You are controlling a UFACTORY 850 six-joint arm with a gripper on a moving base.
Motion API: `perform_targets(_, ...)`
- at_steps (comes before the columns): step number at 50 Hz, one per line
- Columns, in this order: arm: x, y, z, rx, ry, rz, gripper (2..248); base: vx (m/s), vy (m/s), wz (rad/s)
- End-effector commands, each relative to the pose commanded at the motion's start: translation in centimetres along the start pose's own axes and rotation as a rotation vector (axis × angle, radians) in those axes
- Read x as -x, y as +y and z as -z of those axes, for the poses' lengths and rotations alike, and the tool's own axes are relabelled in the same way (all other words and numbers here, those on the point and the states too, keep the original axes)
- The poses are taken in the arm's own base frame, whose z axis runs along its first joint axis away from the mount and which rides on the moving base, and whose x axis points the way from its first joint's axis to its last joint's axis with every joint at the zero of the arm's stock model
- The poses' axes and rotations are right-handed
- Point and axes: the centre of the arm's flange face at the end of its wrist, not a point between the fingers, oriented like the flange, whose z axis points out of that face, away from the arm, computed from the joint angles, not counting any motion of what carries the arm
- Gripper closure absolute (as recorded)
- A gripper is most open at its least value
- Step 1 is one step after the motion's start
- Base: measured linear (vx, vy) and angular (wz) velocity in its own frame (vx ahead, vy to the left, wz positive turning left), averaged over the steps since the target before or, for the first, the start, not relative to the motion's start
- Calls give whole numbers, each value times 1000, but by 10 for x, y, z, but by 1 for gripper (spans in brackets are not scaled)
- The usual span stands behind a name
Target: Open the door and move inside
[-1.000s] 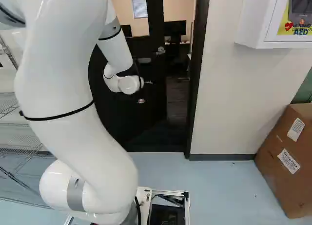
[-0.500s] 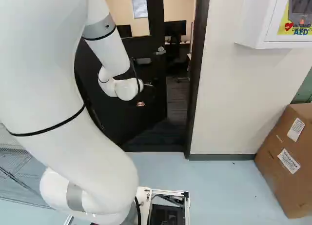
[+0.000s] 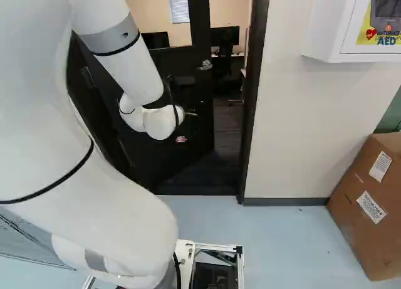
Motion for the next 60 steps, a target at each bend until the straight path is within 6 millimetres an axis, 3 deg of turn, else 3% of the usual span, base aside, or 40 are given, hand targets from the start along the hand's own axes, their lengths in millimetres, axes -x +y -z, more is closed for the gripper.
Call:
perform_targets(22, 11, 10, 36, 15, 8, 11, 3, 0, 0, 0)
perform_targets(60, 12, 10, 39, 5, 9, 22, 3, 0, 0, 0)
